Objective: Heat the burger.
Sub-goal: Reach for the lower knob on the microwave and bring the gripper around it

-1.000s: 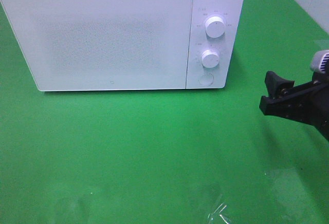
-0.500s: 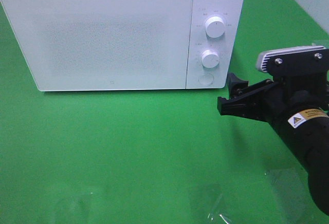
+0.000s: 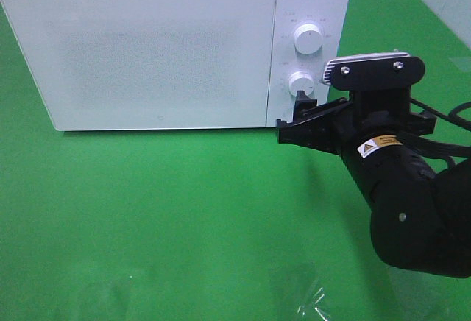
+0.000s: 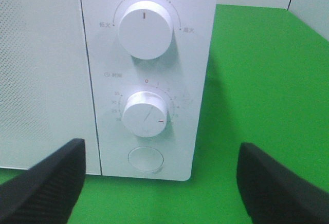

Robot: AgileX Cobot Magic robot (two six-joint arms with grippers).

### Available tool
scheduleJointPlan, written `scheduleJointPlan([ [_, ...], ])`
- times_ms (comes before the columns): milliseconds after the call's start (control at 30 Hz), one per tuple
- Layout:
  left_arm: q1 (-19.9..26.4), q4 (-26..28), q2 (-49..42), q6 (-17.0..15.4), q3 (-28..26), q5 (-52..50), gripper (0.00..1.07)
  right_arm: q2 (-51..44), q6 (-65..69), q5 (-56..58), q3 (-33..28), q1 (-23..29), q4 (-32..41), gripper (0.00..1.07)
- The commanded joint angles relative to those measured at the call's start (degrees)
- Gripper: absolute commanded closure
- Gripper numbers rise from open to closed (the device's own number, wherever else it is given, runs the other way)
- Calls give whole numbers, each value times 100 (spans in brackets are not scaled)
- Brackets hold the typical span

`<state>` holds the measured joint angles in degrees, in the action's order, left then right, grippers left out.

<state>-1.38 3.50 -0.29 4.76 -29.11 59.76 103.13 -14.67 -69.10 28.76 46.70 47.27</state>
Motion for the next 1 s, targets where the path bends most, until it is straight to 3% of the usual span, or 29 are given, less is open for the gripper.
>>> scheduleJointPlan([
  [33,11,17,-120,-6,23,-6,7,172,-86,-453,206,23,-11,29],
  [400,11,17,-120,-6,23,-6,7,745,-86,-447,802,0,-11,29],
  [1000,11,17,-120,-6,23,-6,7,1306,-34,80,1536,-682,-613,31],
])
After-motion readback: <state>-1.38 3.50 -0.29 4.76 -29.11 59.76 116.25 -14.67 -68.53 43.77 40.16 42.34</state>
